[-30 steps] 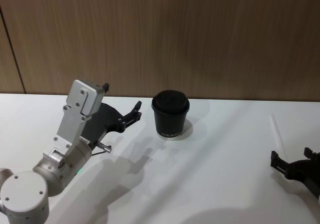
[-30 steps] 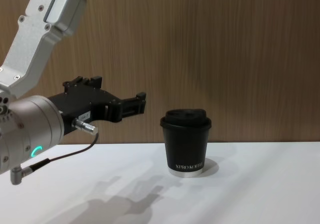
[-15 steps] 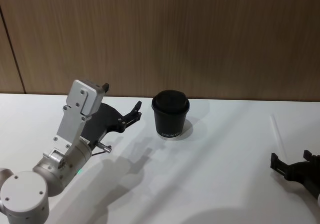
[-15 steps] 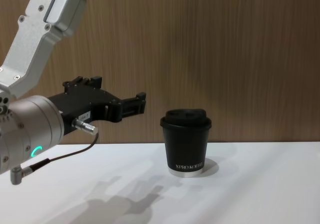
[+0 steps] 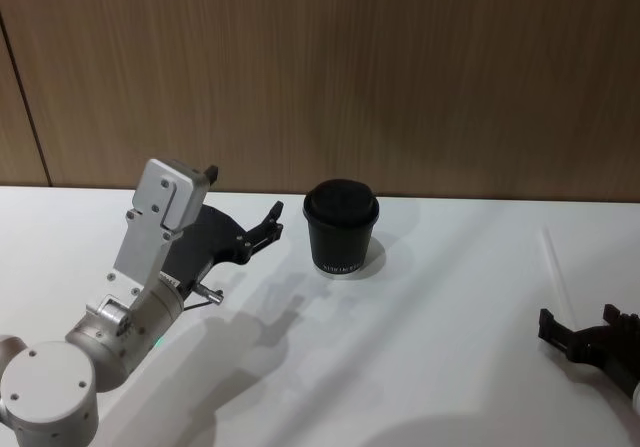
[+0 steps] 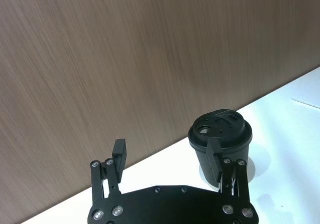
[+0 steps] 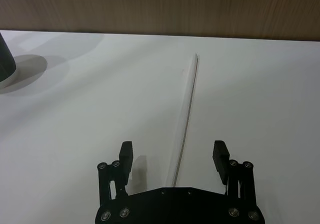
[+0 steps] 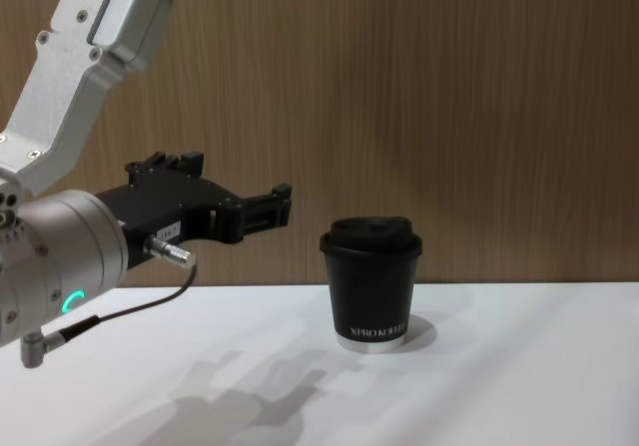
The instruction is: Pick up the straw with one hand, pass it to the other hand, and insert it into the cup.
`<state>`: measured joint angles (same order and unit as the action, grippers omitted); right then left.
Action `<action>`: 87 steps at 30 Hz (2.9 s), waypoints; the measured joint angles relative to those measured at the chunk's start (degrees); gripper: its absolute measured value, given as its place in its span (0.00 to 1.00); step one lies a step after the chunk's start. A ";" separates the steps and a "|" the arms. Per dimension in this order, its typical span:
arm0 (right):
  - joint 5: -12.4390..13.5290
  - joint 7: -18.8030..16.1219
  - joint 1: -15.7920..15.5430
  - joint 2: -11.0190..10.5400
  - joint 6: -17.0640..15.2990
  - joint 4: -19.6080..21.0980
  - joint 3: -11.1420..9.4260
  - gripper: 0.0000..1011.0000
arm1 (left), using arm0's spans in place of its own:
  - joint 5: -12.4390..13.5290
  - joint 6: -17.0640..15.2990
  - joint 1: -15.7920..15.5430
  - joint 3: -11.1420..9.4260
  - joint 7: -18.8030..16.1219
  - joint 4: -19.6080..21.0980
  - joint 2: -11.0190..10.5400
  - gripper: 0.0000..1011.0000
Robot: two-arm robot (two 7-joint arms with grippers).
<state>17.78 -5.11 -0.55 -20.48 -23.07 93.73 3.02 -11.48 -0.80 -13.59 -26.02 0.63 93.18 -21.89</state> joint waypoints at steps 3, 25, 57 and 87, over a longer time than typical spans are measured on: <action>0.03 -0.10 0.10 0.08 -0.15 -0.15 -0.05 0.99 | 0.00 0.00 0.00 0.00 0.00 0.00 0.00 0.99; 0.20 -1.99 0.82 0.28 -2.13 -1.31 -0.68 0.99 | 0.00 0.00 0.00 0.00 0.00 0.00 0.00 0.99; 0.17 -2.69 1.13 0.36 -2.76 -1.68 -0.87 0.21 | 0.00 0.00 0.00 0.00 0.00 0.00 0.00 0.99; 0.12 -2.72 1.13 0.35 -2.78 -1.68 -0.87 0.00 | 0.00 0.00 0.00 0.00 0.00 0.00 0.00 0.99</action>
<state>17.91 -7.83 0.58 -20.13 -25.85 92.05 2.16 -11.48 -0.80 -13.59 -26.02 0.63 93.18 -21.89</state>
